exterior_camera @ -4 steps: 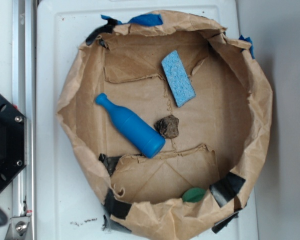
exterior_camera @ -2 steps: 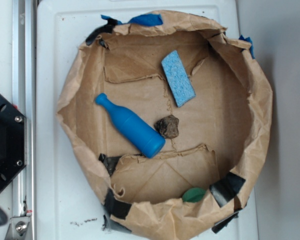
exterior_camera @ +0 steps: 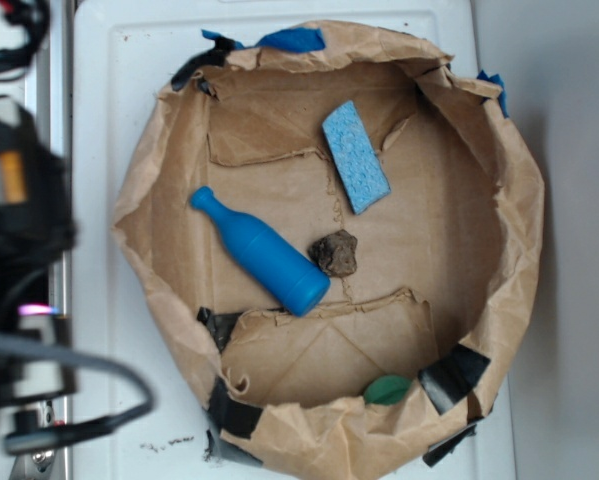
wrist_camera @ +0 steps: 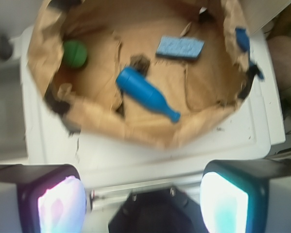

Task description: Grab the blue sponge.

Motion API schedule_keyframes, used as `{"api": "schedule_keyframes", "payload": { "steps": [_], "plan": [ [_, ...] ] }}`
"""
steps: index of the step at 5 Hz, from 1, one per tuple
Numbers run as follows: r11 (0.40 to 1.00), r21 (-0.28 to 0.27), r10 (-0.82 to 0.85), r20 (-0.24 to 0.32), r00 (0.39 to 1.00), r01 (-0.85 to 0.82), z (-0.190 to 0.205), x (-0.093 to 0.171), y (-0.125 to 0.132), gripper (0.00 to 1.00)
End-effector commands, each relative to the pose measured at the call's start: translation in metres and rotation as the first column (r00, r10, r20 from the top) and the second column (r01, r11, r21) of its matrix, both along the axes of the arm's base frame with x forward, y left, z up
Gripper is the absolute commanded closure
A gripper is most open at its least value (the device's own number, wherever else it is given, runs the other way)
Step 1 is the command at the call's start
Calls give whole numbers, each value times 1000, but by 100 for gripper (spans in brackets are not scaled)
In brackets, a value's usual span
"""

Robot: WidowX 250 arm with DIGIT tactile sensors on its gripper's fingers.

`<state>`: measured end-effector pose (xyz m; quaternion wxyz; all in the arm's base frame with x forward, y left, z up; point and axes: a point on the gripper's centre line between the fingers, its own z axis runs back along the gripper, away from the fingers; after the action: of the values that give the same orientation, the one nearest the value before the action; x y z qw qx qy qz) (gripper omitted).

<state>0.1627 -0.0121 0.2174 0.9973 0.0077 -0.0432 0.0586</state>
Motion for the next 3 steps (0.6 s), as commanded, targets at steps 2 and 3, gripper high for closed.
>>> {"api": "schedule_keyframes", "payload": {
  "steps": [2, 3],
  "plan": [
    [1000, 11, -26, 49, 998, 26, -14, 68, 1, 0],
    [972, -15, -233, 59, 971, 234, -22, 89, 1, 0]
  ]
}}
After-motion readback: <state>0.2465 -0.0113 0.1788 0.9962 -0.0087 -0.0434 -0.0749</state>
